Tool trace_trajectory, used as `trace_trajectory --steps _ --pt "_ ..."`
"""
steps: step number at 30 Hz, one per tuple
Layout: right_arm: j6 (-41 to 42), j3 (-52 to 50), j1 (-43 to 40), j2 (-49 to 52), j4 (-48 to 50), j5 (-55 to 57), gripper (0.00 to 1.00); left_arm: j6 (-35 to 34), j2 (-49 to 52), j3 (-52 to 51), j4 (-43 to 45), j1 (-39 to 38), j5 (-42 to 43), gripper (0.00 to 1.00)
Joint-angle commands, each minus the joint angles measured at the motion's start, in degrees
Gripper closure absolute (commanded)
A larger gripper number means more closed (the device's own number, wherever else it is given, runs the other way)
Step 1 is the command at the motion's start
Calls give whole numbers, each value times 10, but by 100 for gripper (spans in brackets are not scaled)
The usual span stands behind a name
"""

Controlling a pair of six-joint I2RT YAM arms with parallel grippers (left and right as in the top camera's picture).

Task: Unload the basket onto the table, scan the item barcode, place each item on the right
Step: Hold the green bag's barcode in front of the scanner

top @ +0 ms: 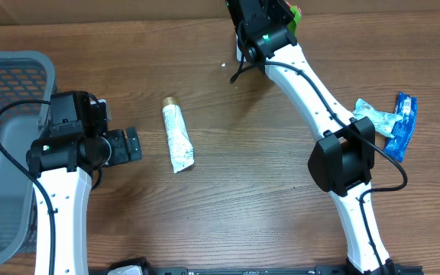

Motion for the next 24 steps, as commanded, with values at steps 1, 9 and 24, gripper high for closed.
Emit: trace_trajectory --steps 1,9,24 --pt "-118 5 -1 0 49 2 96 11 -1 0 0 -1 6 1" --pt "-171 3 -2 32 119 5 96 11 -1 0 0 -1 6 0" --pt "-177 -56 -6 74 198 55 96 11 -1 0 0 -1 6 1"
